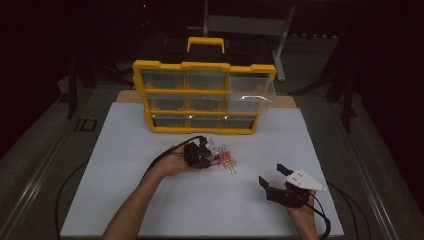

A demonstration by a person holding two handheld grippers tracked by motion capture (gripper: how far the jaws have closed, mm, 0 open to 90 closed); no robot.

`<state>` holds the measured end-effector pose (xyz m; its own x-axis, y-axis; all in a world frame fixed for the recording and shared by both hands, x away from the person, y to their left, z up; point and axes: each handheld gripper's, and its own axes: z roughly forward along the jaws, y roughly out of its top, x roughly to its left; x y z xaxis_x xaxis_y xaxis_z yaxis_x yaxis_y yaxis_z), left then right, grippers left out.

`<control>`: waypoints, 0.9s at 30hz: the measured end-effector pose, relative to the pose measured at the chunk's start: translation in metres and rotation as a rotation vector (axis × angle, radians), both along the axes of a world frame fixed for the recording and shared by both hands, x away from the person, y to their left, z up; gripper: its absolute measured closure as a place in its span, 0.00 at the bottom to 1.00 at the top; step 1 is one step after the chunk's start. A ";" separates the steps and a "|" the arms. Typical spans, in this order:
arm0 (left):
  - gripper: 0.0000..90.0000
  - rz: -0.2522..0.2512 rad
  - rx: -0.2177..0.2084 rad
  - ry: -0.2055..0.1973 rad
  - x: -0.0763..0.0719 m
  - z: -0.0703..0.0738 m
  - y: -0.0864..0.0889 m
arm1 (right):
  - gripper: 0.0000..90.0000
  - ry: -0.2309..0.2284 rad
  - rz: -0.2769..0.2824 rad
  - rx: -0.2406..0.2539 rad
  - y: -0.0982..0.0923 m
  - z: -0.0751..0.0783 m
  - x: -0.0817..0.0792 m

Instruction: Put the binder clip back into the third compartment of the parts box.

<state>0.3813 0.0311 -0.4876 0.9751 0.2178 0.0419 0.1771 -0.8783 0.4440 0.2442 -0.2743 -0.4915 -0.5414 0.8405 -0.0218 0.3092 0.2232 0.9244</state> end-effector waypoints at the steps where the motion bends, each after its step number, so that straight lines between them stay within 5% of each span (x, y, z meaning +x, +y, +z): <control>1: 0.99 -0.002 0.000 0.000 0.000 0.000 0.000 | 0.22 0.000 0.000 0.000 0.000 0.000 0.000; 27: 0.99 0.028 -0.071 -0.018 -0.005 0.016 0.011 | 0.21 -0.010 -0.008 -0.007 0.000 0.000 -0.001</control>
<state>0.3764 0.0424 -0.4714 0.9677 0.2484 0.0428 0.1930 -0.8393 0.5083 0.2436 -0.2743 -0.4916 -0.5345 0.8445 -0.0330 0.3020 0.2272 0.9258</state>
